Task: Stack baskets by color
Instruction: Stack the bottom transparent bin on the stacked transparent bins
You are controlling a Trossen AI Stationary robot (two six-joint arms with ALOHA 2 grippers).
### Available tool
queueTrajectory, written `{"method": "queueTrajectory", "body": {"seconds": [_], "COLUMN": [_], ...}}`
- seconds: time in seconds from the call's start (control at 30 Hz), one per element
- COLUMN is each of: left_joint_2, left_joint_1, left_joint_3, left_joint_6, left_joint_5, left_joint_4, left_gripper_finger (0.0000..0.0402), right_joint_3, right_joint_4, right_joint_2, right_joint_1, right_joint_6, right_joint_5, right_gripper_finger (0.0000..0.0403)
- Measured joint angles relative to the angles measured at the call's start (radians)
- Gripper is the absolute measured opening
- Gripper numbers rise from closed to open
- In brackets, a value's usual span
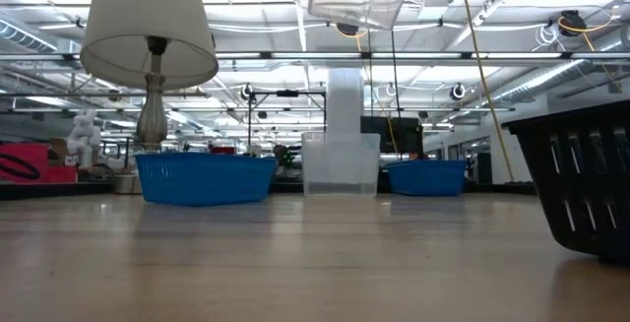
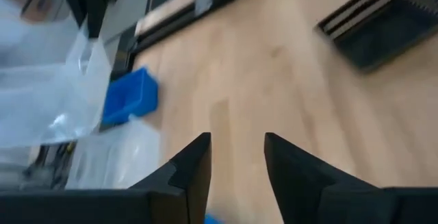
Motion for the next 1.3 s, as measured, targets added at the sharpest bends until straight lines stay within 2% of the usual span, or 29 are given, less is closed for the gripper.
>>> {"method": "queueTrajectory", "body": {"seconds": [0.2,0.43,0.6,0.73,0.87,1.1,1.3], "left_joint_2": [0.000,0.000,-0.018,-0.059,-0.114,-0.172,-0.170], "left_joint_1": [0.080,0.180,0.265,0.355,0.440,0.523,0.542], "left_joint_3": [0.000,-0.011,-0.110,-0.215,-0.309,-0.429,-0.439], "left_joint_6": [-0.034,0.021,0.074,0.096,0.135,0.207,0.201], "left_joint_5": [-0.004,0.049,0.100,0.168,0.249,0.405,0.408], "left_joint_4": [-0.092,-0.094,-0.062,0.015,0.148,0.338,0.333], "left_gripper_finger": [0.0113,0.0098,0.0097,0.0097,0.0097,0.0097,0.0097], "right_joint_3": [-0.008,-0.128,-0.165,-0.166,-0.176,-0.226,-0.227], "right_joint_4": [0.046,0.223,0.325,0.323,0.334,0.420,0.429], "right_joint_2": [0.014,0.014,0.014,0.014,0.022,0.058,0.121], "right_joint_1": [-0.153,-0.312,-0.442,-0.514,-0.554,-0.592,-0.607], "right_joint_6": [-0.007,-0.111,-0.141,-0.109,-0.084,-0.080,-0.080], "right_joint_5": [-0.203,-0.323,-0.450,-0.517,-0.631,-0.662,-0.662], "right_gripper_finger": [0.0003,0.0003,0.0003,0.0003,0.0003,0.0004,0.0004]}}
